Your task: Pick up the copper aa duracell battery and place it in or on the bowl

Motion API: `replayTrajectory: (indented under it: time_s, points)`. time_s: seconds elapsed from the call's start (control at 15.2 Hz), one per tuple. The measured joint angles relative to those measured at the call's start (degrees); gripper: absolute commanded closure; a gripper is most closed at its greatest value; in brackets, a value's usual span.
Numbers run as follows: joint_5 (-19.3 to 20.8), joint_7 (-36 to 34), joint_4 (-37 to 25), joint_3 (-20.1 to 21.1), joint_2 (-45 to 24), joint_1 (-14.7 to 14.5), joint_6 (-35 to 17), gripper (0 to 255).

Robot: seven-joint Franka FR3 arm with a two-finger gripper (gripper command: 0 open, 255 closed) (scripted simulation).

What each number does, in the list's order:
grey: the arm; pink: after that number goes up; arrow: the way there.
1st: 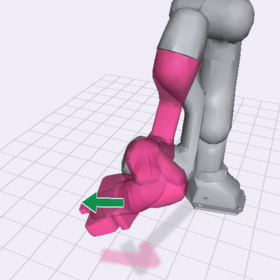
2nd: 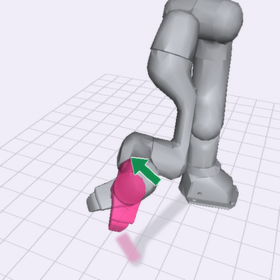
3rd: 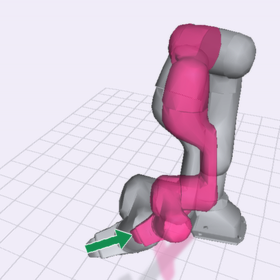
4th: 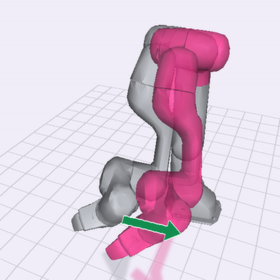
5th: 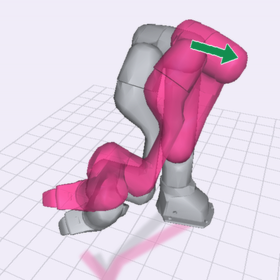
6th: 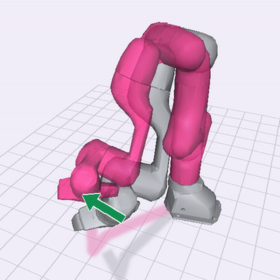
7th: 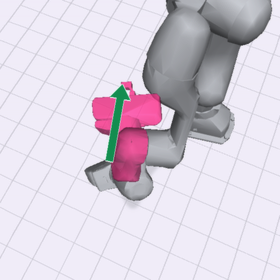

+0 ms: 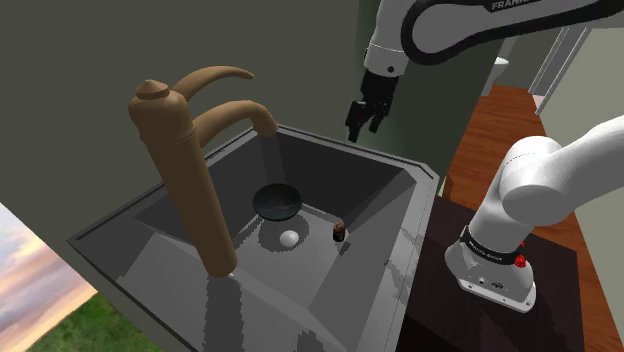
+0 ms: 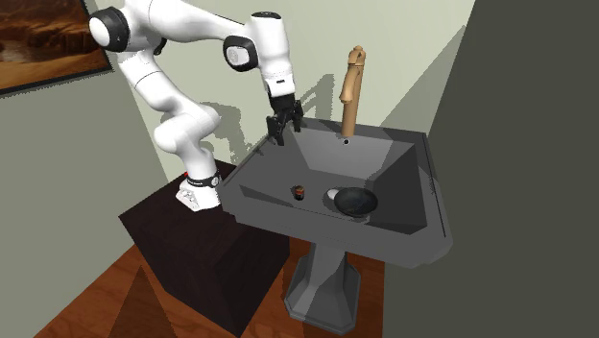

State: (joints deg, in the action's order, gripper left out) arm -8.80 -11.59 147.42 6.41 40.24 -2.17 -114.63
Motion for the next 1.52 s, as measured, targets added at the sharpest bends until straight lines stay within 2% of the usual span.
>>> replayTrajectory:
  time_s: [0.46, 0.99, 1.25, 1.52]
  points:
    - [-1.68, -3.23, 6.76, 4.93, -6.72, -1.81, -11.48, 0]
    - [-1.55, -7.39, 10.84, 10.58, -21.96, -2.44, -28.25, 0]
    - [1.98, -12.13, 10.04, 13.78, -32.44, -1.57, -36.48, 0]
    - [6.1, -15.41, 10.08, 14.46, -38.71, -0.71, -41.85, 0]
